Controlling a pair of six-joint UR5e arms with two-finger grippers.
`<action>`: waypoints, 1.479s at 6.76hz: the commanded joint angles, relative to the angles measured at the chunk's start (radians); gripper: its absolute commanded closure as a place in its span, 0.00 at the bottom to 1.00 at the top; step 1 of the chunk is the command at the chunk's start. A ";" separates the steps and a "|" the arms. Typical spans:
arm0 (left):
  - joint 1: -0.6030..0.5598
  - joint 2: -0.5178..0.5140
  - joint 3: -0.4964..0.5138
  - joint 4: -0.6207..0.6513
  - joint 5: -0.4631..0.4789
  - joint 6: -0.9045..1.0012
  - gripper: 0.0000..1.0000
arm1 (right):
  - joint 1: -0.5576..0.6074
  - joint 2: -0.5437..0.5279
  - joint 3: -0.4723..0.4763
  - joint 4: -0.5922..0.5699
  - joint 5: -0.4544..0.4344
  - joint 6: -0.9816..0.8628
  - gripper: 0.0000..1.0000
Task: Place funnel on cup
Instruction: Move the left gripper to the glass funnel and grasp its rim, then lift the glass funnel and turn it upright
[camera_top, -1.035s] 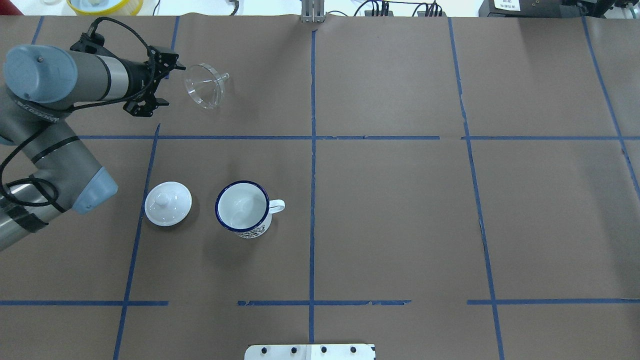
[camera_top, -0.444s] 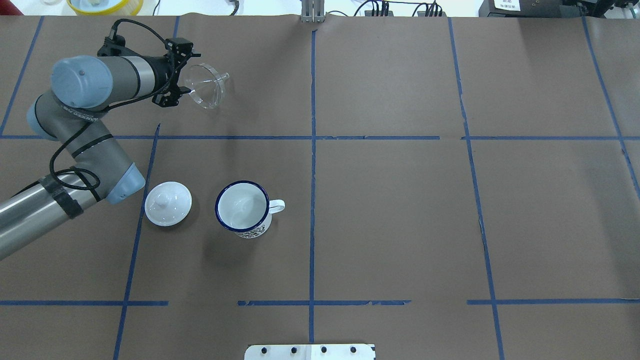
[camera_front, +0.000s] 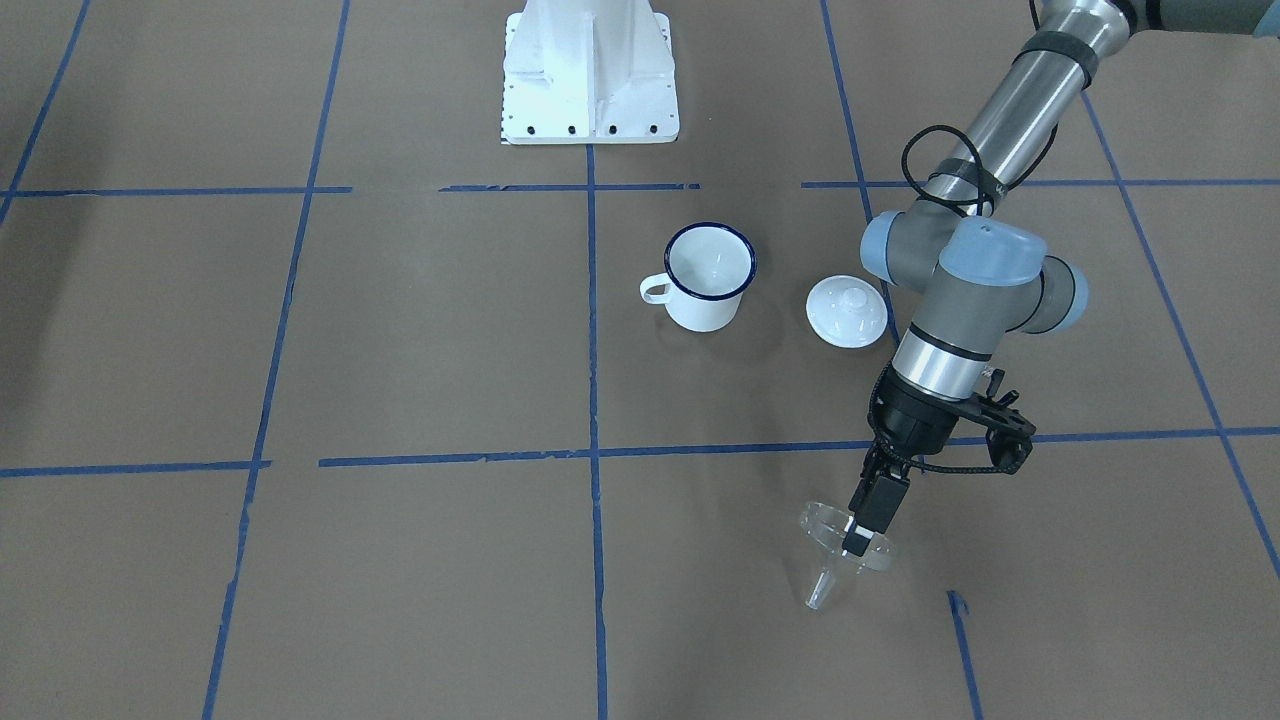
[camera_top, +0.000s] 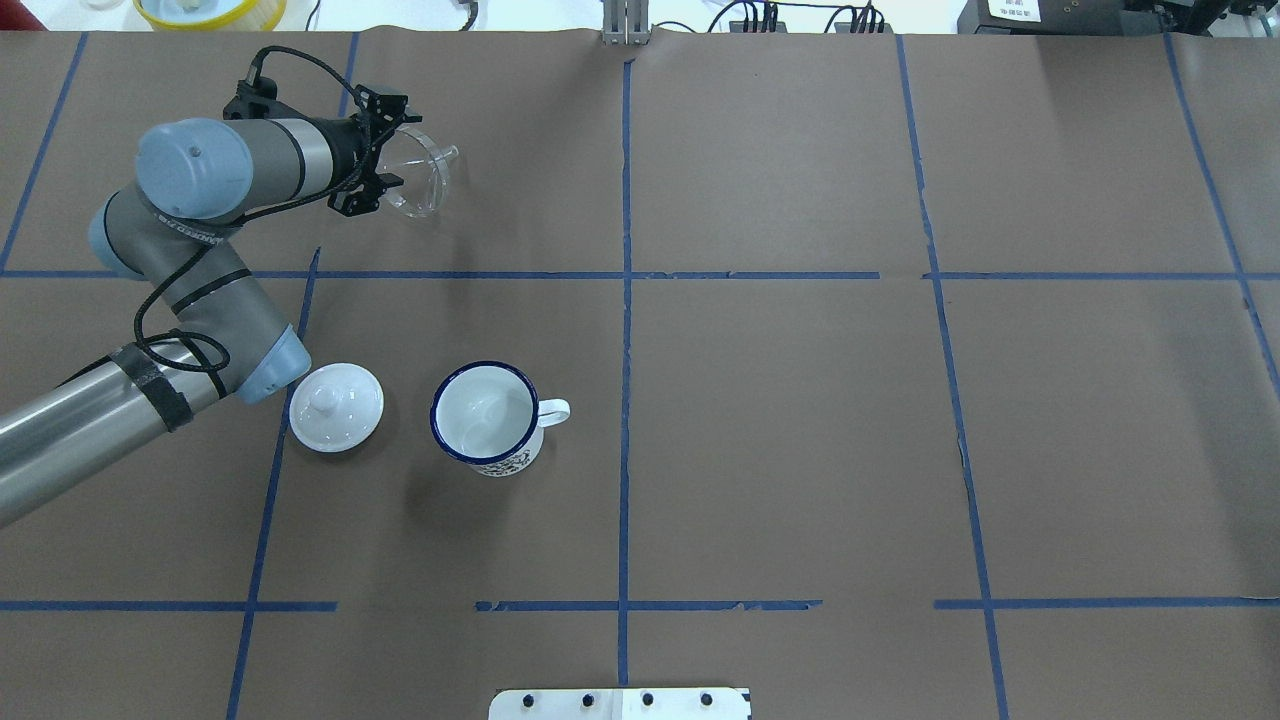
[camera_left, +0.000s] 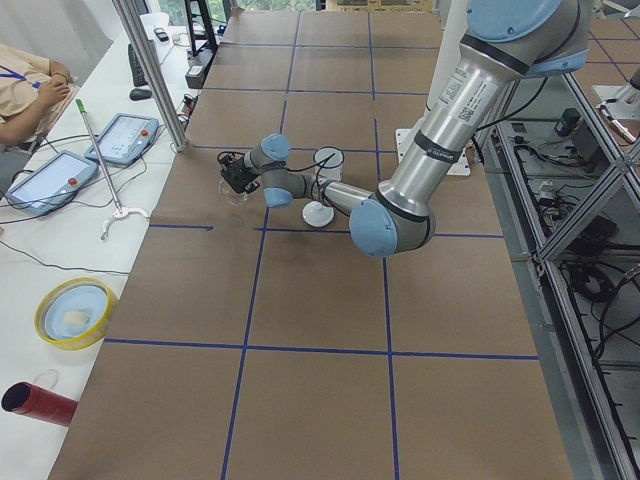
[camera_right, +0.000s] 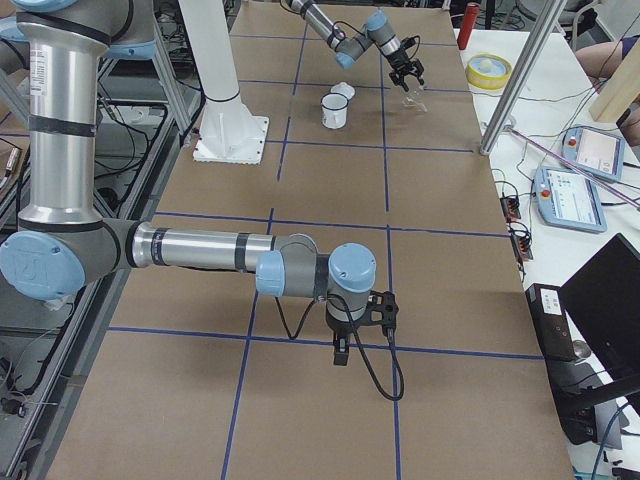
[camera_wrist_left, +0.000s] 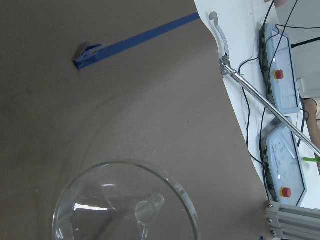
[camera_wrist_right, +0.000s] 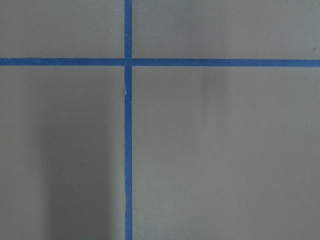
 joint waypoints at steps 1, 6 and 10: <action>0.001 -0.017 0.040 -0.044 0.001 0.002 0.22 | 0.000 0.000 0.000 0.000 0.000 0.000 0.00; 0.001 -0.043 0.065 -0.044 0.030 0.031 1.00 | 0.000 0.000 0.000 0.000 0.000 0.000 0.00; -0.023 -0.047 -0.112 0.115 0.030 0.036 1.00 | 0.000 0.000 0.000 0.000 0.000 0.000 0.00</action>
